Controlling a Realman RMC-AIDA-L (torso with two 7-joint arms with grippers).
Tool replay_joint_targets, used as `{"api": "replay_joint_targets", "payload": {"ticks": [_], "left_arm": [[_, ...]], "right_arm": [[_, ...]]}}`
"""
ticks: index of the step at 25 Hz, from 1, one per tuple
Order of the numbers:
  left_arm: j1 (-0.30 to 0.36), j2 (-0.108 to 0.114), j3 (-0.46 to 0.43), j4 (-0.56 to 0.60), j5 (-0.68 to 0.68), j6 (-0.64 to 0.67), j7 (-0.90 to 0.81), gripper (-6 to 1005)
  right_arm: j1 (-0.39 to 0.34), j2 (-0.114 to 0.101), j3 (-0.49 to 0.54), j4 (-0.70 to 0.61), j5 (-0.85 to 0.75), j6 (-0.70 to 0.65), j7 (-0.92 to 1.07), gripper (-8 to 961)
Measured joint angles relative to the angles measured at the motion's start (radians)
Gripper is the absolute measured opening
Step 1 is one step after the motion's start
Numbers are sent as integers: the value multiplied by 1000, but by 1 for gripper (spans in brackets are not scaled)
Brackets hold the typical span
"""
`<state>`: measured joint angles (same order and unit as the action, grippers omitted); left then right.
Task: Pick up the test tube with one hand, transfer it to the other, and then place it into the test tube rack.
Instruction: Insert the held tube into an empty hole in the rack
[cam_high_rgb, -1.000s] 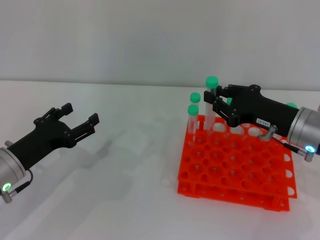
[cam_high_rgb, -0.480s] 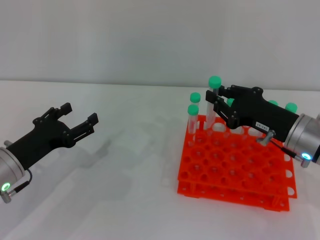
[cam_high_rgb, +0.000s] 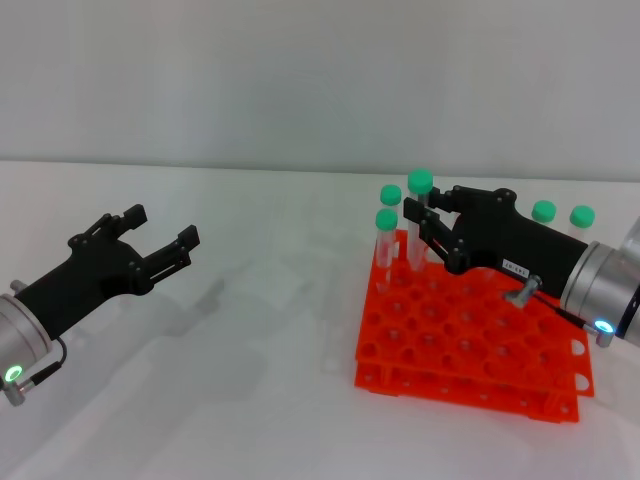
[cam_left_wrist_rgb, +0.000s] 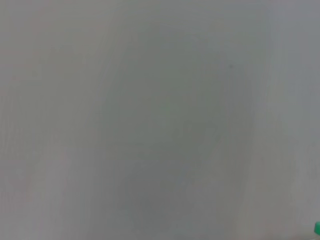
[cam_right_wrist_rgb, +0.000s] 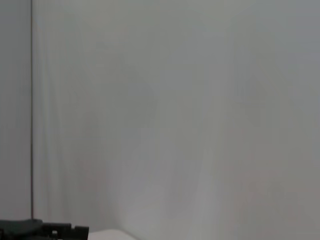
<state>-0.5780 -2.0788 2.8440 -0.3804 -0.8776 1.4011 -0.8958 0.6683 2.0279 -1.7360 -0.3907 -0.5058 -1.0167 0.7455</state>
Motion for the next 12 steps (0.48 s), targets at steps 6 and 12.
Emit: {"api": "replay_joint_targets", "payload": {"ticks": [6, 12], "left_arm": [[3, 1, 0, 27, 1, 3, 27, 893], [4, 2, 0, 34, 1, 2, 41, 893]], "right_arm": [[6, 0, -14, 0, 5, 25, -17, 204], [9, 0, -111, 0, 151, 47, -105, 204]]}}
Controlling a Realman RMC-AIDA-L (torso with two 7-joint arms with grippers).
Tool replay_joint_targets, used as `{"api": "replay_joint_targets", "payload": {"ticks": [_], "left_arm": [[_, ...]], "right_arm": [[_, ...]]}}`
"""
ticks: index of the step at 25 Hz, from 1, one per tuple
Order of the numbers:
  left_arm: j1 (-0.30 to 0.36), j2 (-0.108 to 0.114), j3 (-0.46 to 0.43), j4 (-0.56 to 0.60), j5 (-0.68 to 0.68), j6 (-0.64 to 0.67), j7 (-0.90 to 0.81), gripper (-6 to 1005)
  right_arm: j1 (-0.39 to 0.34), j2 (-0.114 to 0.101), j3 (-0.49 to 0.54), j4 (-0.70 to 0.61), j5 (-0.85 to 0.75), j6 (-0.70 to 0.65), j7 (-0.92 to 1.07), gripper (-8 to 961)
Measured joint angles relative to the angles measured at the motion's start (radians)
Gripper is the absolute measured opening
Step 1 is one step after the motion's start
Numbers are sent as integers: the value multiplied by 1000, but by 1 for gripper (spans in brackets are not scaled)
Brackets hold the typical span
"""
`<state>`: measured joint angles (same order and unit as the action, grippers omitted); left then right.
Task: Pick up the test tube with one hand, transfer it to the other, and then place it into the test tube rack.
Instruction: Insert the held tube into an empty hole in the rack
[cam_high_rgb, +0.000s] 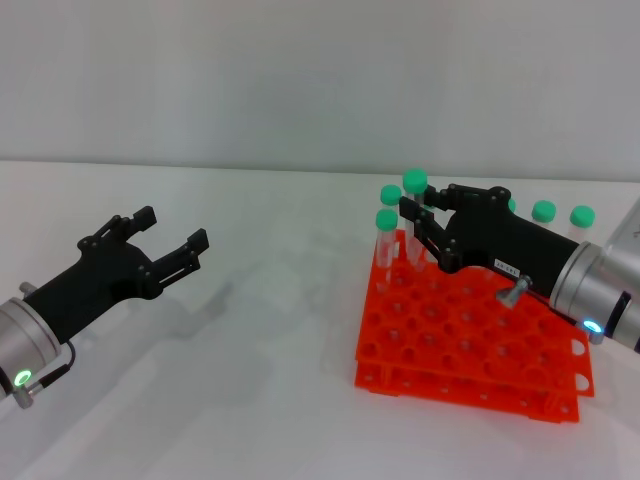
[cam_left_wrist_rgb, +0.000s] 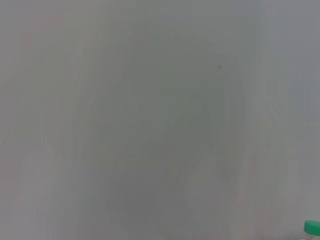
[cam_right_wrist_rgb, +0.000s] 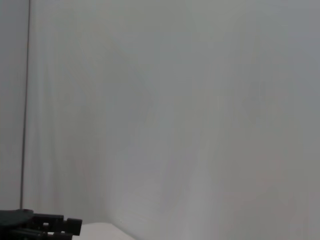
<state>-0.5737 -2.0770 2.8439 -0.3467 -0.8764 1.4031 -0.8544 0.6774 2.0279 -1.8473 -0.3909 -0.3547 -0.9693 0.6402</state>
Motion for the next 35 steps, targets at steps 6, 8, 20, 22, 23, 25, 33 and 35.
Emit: {"api": "replay_joint_targets", "payload": {"ticks": [6, 8, 20, 22, 23, 25, 33, 35], "left_arm": [[-2, -1, 0, 2, 0, -1, 0, 894], [-2, -1, 0, 2, 0, -1, 0, 894], [-7, 1, 0, 2, 0, -7, 0, 894], [-9, 1, 0, 2, 0, -7, 0, 894], [-10, 0, 0, 2, 0, -7, 0, 894], [-12, 0, 0, 2, -1, -7, 0, 894], [-14, 0, 0, 2, -1, -7, 0, 894], [-14, 0, 0, 2, -1, -7, 0, 894]], "right_arm": [[13, 0, -51, -1, 51, 30, -52, 204], [16, 0, -55, -1, 51, 36, -52, 204], [25, 0, -60, 0, 52, 71, -54, 205], [25, 0, -62, 0, 52, 76, -54, 205], [25, 0, -64, 0, 53, 78, -54, 205], [25, 0, -65, 0, 53, 80, -54, 205], [23, 0, -67, 1, 53, 99, -55, 205], [23, 0, -67, 1, 53, 102, -55, 205]]}}
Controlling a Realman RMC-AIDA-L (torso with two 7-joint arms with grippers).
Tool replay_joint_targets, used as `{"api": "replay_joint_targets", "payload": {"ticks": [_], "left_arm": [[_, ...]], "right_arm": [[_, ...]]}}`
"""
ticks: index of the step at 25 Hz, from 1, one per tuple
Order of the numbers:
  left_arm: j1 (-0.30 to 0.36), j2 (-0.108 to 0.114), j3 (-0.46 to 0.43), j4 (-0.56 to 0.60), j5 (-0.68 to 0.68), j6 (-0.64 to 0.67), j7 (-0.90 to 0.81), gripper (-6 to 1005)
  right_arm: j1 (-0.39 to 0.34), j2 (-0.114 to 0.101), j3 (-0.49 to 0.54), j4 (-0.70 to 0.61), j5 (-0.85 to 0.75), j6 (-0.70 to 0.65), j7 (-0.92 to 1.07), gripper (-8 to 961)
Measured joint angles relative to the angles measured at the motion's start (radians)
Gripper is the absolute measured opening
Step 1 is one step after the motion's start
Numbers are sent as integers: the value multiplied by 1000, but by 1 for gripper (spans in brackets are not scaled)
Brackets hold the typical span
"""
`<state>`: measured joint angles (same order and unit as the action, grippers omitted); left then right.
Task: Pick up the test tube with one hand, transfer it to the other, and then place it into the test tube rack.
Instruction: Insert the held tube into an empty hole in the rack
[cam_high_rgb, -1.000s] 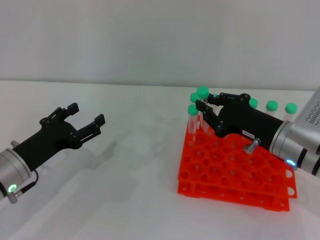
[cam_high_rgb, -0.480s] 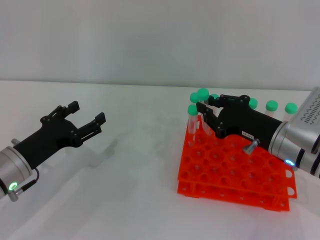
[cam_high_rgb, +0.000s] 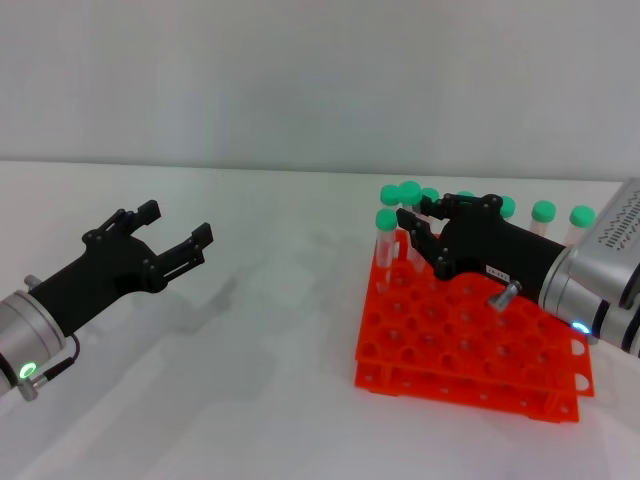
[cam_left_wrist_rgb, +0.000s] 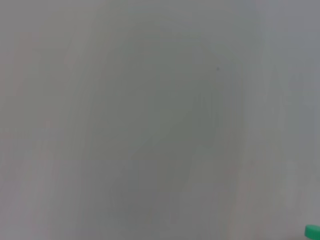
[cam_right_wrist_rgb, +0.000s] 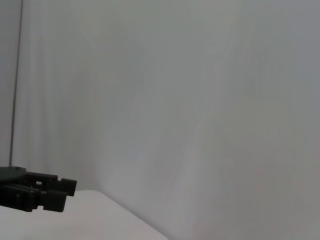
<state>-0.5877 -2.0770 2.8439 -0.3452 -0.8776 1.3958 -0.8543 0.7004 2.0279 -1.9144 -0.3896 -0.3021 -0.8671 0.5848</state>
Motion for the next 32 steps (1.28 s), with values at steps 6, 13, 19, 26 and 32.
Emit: {"api": "replay_joint_targets", "payload": {"ticks": [6, 13, 19, 26, 32], "left_arm": [[0, 0, 0, 0, 0, 0, 0, 894], [0, 1, 0, 8, 0, 0, 0, 894], [-1, 2, 0, 13, 2, 0, 0, 894], [-1, 2, 0, 12, 3, 4, 0, 894], [-1, 1, 0, 13, 3, 7, 0, 893]], "right_arm": [[-1, 0, 0, 0, 0, 3, 0, 205], [-4, 0, 0, 0, 0, 23, 0, 205], [-4, 0, -1, 0, 0, 40, 5, 205], [-4, 0, -6, 0, 0, 51, 6, 206], [-1, 0, -27, -2, 0, 78, 6, 206]]}}
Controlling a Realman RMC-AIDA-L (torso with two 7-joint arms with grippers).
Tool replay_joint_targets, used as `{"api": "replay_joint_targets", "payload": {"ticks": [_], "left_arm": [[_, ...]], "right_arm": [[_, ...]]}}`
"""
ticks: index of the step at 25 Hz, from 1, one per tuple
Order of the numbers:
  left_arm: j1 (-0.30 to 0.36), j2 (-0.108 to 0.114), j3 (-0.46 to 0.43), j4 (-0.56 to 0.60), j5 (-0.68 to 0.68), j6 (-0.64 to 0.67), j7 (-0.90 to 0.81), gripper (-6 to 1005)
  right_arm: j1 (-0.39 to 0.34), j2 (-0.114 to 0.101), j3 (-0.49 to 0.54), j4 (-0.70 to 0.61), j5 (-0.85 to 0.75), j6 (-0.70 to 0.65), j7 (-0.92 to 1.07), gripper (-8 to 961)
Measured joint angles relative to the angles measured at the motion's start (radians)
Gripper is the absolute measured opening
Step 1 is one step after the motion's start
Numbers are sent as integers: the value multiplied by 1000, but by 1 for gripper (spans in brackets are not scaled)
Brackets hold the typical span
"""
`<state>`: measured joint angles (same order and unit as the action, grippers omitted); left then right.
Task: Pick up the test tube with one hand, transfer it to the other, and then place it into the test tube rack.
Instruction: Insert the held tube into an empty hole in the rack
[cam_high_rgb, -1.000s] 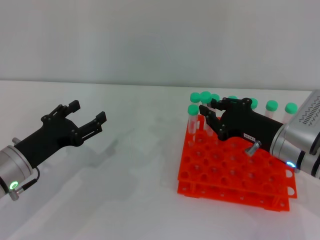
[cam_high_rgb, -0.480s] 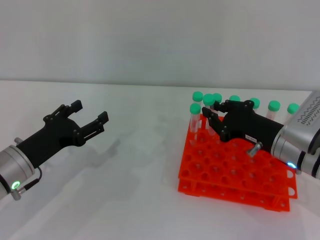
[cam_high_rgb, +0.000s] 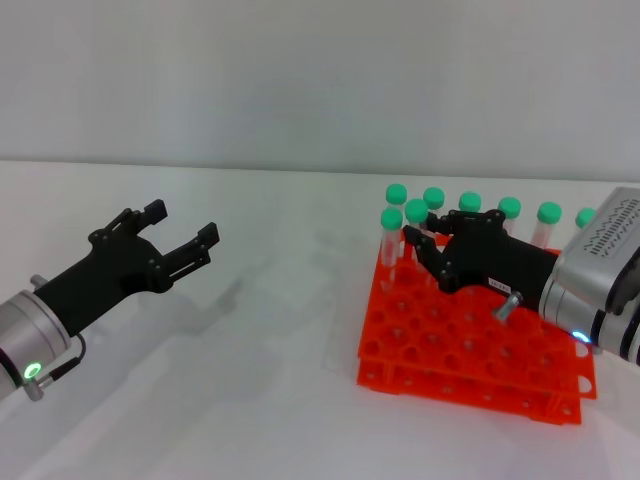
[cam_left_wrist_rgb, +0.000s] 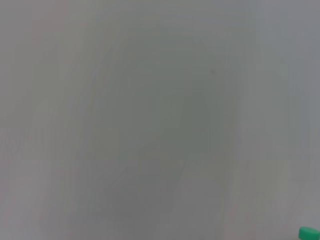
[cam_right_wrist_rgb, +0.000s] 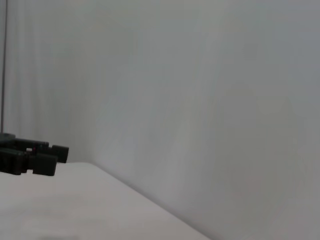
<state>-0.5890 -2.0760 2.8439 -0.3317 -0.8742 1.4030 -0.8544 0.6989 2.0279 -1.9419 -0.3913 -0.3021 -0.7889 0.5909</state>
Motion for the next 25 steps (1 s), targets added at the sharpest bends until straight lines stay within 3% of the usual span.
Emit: {"api": "replay_joint_targets", "payload": {"ticks": [15, 17, 23, 25], "left_arm": [[0, -1, 0, 15, 4, 1, 0, 893], [0, -2, 0, 19, 4, 0, 0, 893], [2, -1, 0, 27, 3, -1, 0, 894], [4, -1, 0, 27, 2, -1, 0, 894]], "right_arm": [[-7, 0, 8, 3, 3, 13, -6, 229], [-8, 0, 8, 3, 3, 20, -5, 466], [-30, 0, 26, -5, 3, 13, -7, 695], [-39, 0, 47, -8, 3, 3, -8, 726]]}}
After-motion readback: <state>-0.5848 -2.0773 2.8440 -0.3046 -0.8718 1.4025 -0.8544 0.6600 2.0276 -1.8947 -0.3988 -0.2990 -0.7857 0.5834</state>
